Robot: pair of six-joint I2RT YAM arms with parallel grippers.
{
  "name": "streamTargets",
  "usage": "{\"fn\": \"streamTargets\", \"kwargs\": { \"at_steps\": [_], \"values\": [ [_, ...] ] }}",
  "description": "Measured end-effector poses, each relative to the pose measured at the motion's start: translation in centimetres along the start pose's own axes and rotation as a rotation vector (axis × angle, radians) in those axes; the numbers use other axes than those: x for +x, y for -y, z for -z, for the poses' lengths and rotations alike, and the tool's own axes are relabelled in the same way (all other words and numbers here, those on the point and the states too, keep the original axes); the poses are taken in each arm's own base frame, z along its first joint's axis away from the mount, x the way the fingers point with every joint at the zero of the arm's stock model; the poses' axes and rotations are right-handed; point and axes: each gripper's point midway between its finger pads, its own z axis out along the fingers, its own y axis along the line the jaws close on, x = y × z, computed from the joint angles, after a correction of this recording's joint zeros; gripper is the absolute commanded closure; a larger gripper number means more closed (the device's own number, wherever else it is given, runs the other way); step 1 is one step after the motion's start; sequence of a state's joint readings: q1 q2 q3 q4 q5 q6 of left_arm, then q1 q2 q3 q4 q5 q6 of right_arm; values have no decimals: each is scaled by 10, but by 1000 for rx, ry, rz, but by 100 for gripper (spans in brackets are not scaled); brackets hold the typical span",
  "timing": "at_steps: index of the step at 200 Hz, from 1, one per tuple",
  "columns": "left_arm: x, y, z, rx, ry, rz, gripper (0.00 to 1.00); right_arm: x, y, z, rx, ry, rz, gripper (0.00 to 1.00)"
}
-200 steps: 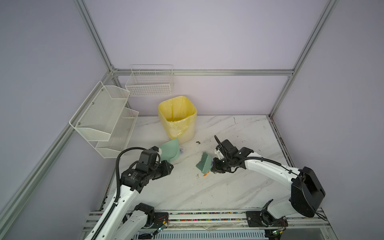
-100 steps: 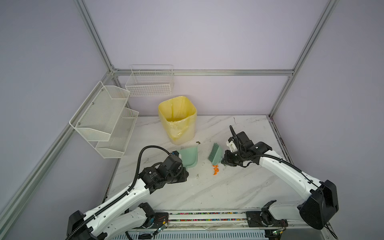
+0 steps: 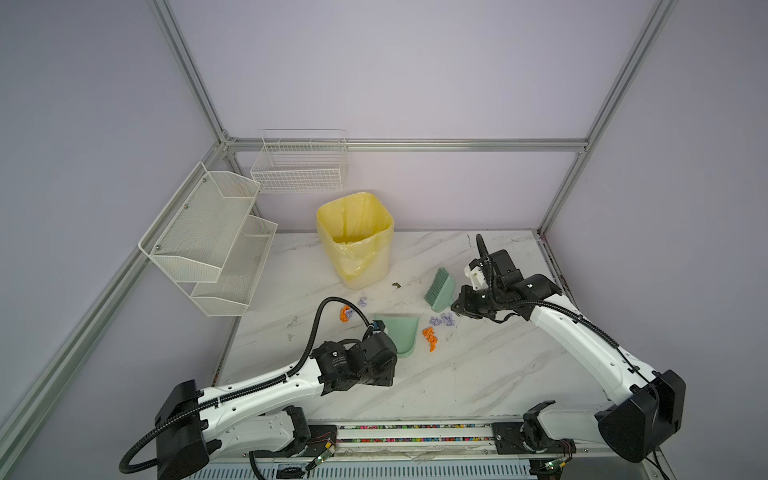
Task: Sweep away the paper scraps from the table
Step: 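Set the dustpan by the scraps with the left gripper while the right raises the brush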
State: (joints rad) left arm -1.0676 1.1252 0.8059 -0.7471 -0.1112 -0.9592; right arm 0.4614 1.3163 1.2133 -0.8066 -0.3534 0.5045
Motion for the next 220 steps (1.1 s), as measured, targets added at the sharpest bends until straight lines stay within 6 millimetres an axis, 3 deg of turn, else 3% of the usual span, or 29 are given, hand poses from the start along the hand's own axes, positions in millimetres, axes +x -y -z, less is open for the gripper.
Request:
{"fn": "streamTargets", "kwargs": {
  "at_steps": [54,128,220],
  "values": [
    [12,5,-6,-11,-32,-45,88,-16,27,7,82,58,-18,100],
    [29,13,-10,-10,-69,-113,88,-36,53,35,246,199,23,100],
    [63,12,-30,-74,-177,-226,88,-38,74,31,363,185,68,100]
  ]
}}
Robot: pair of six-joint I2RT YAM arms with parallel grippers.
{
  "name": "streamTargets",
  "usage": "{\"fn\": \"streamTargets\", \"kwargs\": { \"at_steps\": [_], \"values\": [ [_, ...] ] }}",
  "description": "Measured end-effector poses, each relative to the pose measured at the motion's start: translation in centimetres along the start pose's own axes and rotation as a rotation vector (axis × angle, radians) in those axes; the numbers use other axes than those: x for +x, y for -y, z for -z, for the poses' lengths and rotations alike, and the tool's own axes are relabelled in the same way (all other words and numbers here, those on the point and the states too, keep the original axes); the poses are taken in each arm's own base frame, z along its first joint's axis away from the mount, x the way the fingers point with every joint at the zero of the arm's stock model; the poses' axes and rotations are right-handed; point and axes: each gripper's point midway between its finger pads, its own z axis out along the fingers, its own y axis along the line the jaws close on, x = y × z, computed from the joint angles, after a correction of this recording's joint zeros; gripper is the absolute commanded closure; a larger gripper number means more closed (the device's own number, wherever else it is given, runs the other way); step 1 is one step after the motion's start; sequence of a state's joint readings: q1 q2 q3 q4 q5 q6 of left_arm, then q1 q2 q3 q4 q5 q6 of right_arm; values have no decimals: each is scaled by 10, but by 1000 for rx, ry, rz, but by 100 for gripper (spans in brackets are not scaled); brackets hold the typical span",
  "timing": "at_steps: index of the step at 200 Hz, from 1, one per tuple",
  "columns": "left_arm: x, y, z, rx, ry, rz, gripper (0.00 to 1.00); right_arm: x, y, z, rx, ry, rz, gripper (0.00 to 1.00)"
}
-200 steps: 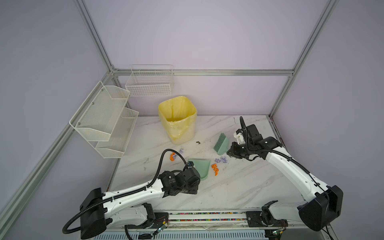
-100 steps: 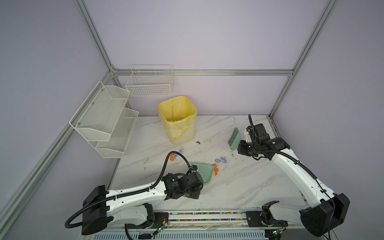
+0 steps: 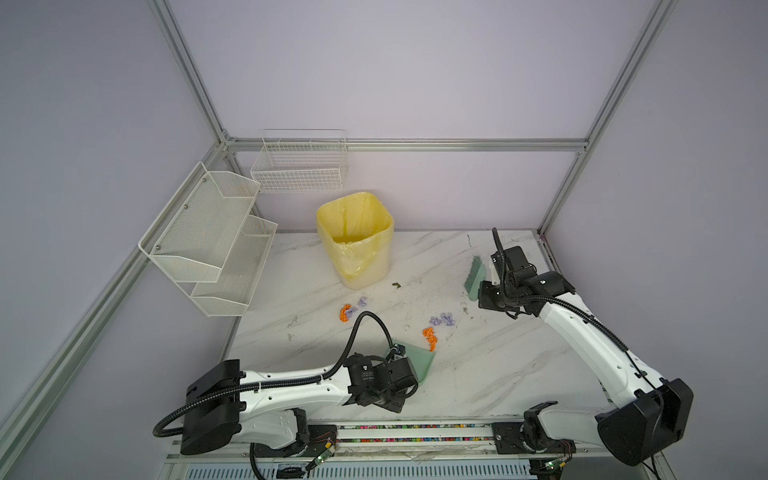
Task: Sweep away the paper scraps from the table
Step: 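Set the dustpan by the scraps with the left gripper while the right raises the brush, then sweep orange and lavender scraps with the brush into the dustpan held by the left gripper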
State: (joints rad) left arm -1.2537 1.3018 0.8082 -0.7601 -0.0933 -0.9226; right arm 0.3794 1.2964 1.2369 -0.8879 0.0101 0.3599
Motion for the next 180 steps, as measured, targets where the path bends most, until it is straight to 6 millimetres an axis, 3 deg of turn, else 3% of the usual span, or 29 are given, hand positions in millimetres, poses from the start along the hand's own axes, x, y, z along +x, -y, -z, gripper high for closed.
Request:
{"fn": "streamTargets", "kwargs": {
  "at_steps": [59,140,180],
  "values": [
    [10,7,-7,3,-64,-17,88,3,9,-12,60,-29,37,100],
    [1,27,-16,-9,-103,-58,88,4,18,-22,117,-45,100,100],
    [2,26,-26,-47,-127,-75,88,11,15,-39,122,-103,133,100]
  ]
}}
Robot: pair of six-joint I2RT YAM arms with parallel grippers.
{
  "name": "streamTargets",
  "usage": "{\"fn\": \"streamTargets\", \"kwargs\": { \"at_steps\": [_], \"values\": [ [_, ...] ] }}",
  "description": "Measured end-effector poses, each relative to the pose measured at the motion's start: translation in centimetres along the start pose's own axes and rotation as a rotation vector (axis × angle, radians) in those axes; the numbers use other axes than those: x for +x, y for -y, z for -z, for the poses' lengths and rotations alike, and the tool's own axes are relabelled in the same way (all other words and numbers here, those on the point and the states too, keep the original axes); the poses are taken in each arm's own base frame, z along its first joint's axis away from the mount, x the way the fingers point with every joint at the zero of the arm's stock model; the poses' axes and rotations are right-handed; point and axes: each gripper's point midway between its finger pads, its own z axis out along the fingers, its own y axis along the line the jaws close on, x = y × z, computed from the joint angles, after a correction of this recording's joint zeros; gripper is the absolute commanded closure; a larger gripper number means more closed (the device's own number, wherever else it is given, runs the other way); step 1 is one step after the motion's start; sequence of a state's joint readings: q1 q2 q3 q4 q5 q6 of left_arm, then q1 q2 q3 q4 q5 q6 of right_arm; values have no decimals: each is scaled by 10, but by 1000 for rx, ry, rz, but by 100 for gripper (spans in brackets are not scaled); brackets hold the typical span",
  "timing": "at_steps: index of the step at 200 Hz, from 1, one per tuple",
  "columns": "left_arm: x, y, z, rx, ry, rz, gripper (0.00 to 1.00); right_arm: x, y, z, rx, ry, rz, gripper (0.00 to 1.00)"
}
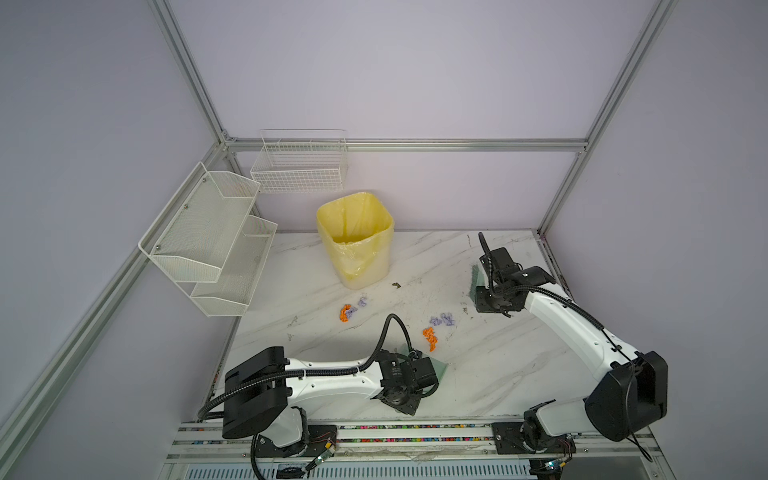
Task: Sweep away the paper scraps from the table
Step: 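Sweep orange and lavender scraps with the brush into the dustpan held by the left gripper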
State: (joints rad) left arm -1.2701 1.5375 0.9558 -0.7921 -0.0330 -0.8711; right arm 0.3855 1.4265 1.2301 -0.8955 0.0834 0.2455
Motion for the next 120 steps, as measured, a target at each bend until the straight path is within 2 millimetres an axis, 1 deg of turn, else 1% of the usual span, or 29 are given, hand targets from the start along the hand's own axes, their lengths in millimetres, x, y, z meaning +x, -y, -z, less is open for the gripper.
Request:
{"fn": "streamTargets", "kwargs": {
  "at_steps": [58,92,120],
  "values": [
    [-15,0,4,-4,11,25,88,0,-12,-6,-39,-11,34,100],
    [-22,-3,-1,-14,0,28,88,0,-17,-12,-54,-18,45,100],
    [-25,-5,-5,-8,-13,30,88,2,-21,-23,-60,-46,52,100]
  ]
}}
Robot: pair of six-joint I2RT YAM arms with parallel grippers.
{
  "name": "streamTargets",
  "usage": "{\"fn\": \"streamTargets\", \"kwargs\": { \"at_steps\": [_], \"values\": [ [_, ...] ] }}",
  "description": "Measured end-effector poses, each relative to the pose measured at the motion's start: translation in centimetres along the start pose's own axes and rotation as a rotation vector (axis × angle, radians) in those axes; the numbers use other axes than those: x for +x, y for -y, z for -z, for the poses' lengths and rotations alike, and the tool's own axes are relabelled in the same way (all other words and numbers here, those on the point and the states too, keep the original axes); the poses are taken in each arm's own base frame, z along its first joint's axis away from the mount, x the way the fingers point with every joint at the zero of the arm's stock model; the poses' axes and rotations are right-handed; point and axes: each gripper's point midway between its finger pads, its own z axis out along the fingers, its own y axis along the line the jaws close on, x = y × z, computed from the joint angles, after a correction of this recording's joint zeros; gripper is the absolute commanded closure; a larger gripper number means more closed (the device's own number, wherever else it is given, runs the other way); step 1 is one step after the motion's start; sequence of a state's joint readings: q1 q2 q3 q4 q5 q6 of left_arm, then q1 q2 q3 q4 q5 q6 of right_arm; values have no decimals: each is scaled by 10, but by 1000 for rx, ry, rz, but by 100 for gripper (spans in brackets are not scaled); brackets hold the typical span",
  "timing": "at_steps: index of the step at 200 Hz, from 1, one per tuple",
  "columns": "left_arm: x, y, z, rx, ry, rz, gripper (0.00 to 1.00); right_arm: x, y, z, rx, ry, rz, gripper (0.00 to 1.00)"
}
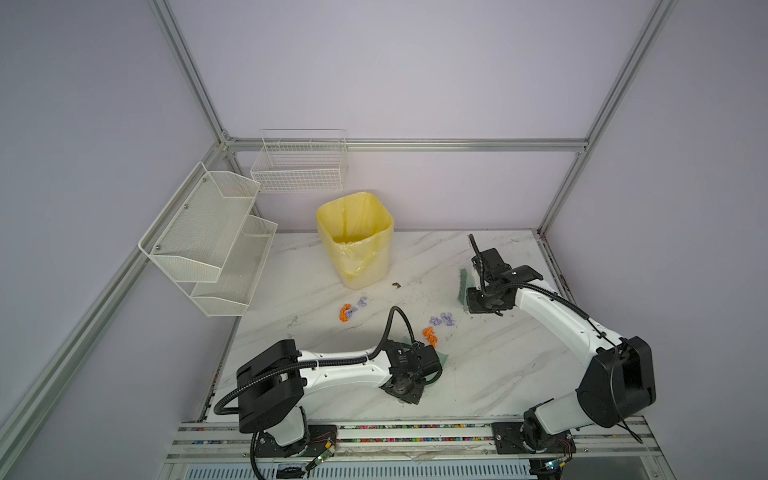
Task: Sweep away the paper scraps from the table
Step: 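Sweep orange and lavender scraps with the brush into the dustpan held by the left gripper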
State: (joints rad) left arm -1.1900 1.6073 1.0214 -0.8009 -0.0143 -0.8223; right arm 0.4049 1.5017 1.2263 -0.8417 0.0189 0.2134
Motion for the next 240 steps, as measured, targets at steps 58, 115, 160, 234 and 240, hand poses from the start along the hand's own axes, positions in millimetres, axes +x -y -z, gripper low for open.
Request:
{"fn": "streamTargets", "kwargs": {
  "at_steps": [58,115,160,234,240],
  "values": [
    [-16,-6,0,40,6,30,88,6,-25,-15,-29,-35,27,100],
    [-22,-11,-4,52,-7,28,88,26,-80,-22,-100,-29,92,100],
    [-29,-16,-6,69,-18,30,88,53,-113,-12,-203,-49,128,100],
    [-40,-26,-6,92,-19,42,88,94,-123,19,-371,-90,102,100],
    [-40,-26,-6,93,-18,42,88,96,-124,23,-386,-92,97,100]
  ]
}}
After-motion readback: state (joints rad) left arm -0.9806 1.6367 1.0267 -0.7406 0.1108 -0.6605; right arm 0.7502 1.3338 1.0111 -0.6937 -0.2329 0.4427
